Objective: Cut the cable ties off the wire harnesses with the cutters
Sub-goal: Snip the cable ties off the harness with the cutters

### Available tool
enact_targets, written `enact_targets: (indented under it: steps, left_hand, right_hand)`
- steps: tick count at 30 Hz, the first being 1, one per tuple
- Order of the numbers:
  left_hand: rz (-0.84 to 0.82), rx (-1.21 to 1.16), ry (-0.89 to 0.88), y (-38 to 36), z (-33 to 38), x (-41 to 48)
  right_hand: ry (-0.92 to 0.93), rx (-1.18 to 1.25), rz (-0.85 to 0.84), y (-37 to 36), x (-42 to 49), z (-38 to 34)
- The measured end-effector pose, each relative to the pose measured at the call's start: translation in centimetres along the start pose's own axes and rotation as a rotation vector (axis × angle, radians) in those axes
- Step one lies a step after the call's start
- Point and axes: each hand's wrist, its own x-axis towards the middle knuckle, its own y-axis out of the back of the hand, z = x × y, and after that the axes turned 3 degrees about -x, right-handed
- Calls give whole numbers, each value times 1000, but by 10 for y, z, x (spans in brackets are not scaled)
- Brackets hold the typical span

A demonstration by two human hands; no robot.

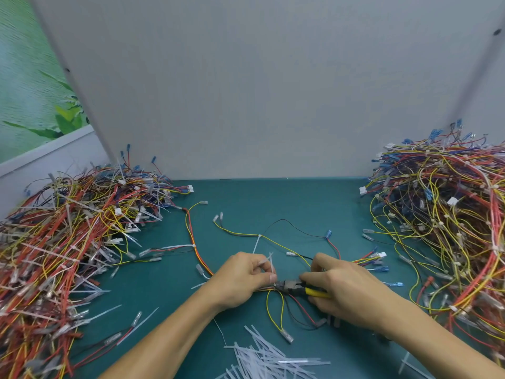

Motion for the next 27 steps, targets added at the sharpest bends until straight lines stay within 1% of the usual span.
enact_targets:
  steps: [13,20,27]
  left_hand:
    - [-13,-7,4,1,2,-1]
    - [-13,-14,14,1,1,0]
    - [-7,-15,17,0,1,0]
  right_hand:
    - [-10,99,-56,3,1,4]
    - [22,-17,-8,3,2,3]
    - [23,-77,-14,6,2,-1]
